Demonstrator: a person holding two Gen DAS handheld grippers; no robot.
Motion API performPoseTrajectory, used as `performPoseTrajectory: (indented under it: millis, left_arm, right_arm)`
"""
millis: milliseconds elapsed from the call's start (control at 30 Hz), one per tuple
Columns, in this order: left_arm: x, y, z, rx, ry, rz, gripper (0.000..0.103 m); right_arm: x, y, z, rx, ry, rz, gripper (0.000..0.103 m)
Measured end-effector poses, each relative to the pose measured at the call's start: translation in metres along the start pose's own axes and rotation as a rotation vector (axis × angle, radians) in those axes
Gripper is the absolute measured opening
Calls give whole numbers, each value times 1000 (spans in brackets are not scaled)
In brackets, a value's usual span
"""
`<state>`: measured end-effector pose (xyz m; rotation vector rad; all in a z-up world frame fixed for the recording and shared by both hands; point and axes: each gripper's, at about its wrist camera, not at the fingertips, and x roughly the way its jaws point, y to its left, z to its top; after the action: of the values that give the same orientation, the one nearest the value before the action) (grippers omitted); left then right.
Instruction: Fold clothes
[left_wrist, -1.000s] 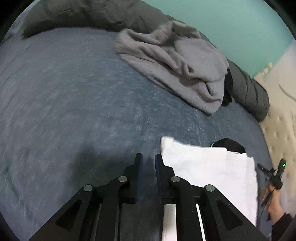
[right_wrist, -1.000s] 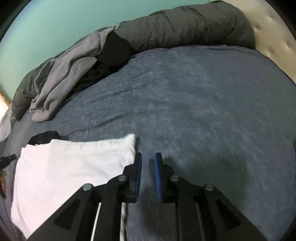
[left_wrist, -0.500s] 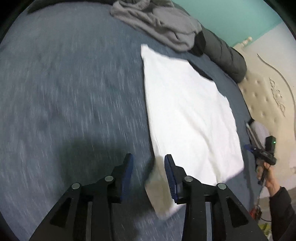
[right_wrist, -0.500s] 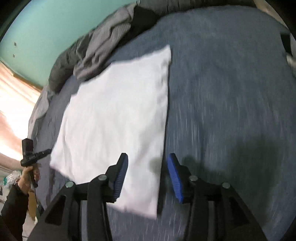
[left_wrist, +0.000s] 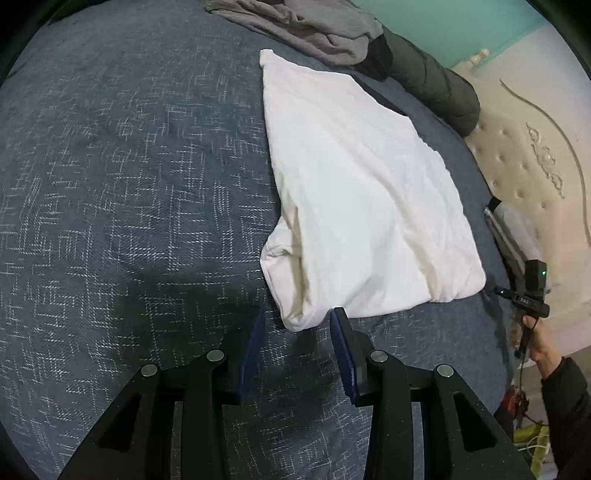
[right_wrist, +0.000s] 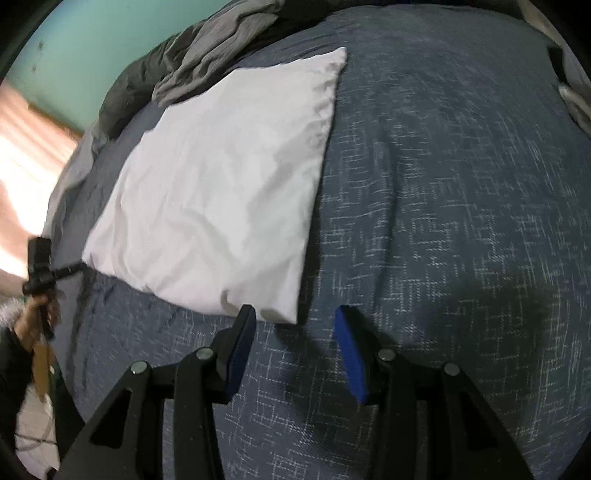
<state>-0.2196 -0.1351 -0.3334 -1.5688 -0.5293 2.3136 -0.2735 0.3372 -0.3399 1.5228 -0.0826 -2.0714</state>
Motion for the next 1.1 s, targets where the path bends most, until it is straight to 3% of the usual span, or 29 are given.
performPoseTrajectory:
  millis: [100,200,233,267,367,633,767,900,1100]
  left_arm:
    - [3,-3,2,22,5,12,40]
    - [3,-5,0,51,14,29,39]
    - [4,-6,0,62,17,36,36]
    - [5,-7,0,74,19,42,26]
    - [4,-10,0,102,20,59,9]
    - [-23,-11,6,141,1,97,6]
    - [-38,-5,6,145,-5,98,5]
    - [-32,1,3,140,18,99,5]
    - [-15,9,-3,127,51,98,5]
  right_arm:
    - [4,7,0,-42,3,-19,41]
    - [9,11,2,-62,7,-40,27]
    - [10,12,2,-67,9,-44,22]
    - [11,13,2,-72,9,-46,13]
    - [11,14,3,-89,11,-49,7]
    - [-30,6,4,-97,-75,-72,4]
    - [-47,-3,4,-112,-77,-78,4]
    - [-44,-11,-11,-107,-40,-85,4]
    - [-22,-19,-7,-64,-28,-75,4]
